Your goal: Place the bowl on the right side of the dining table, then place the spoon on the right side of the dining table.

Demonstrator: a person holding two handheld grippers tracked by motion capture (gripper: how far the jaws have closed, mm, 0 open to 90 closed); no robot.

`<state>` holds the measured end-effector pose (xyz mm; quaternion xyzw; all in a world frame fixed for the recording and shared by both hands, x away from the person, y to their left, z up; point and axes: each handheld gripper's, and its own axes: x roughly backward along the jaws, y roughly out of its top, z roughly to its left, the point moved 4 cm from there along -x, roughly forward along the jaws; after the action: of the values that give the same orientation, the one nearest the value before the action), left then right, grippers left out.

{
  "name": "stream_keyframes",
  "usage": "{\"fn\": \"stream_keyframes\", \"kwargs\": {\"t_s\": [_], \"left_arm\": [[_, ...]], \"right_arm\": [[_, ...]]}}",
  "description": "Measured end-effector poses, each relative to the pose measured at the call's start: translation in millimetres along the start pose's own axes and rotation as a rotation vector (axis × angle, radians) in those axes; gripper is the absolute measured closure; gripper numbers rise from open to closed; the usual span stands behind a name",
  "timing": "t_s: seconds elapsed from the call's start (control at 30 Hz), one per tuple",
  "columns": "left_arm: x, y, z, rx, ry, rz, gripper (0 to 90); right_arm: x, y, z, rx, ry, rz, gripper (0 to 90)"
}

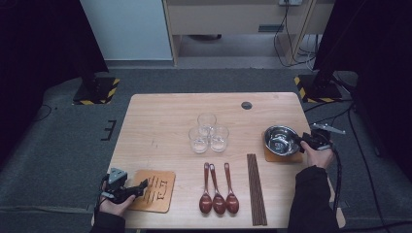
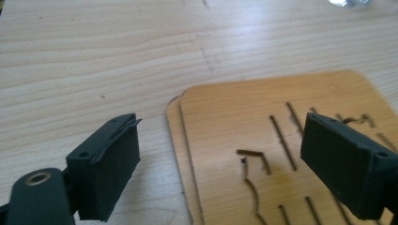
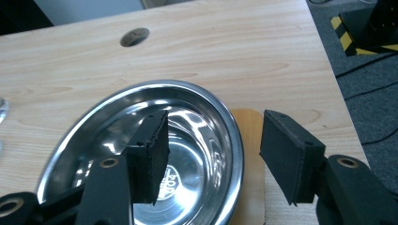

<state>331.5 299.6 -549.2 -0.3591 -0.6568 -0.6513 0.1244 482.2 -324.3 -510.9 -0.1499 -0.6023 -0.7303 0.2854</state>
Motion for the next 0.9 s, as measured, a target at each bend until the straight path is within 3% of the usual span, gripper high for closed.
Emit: {"fn": "stream_keyframes", "kwargs": {"t_s": [0.4, 0.77, 0.9], "left_arm": [[12.9, 12.2, -15.8, -0.022, -0.060, -0.045, 17.1], [19.7, 31.5, -42.3, -0.063, -0.122, -0.076, 18.2], [20.2, 36.2, -53.9, -0.086, -0.140, -0.078, 18.9]], "right_arm": [[26.0, 7.4, 26.0, 0.037, 0.074, -0.090, 38.4], [47.7, 9.7, 56.0, 0.107, 0.154, -0.122, 39.6], [53.3, 5.7, 64.6, 0.131, 0.180, -0.102, 39.3]]}}
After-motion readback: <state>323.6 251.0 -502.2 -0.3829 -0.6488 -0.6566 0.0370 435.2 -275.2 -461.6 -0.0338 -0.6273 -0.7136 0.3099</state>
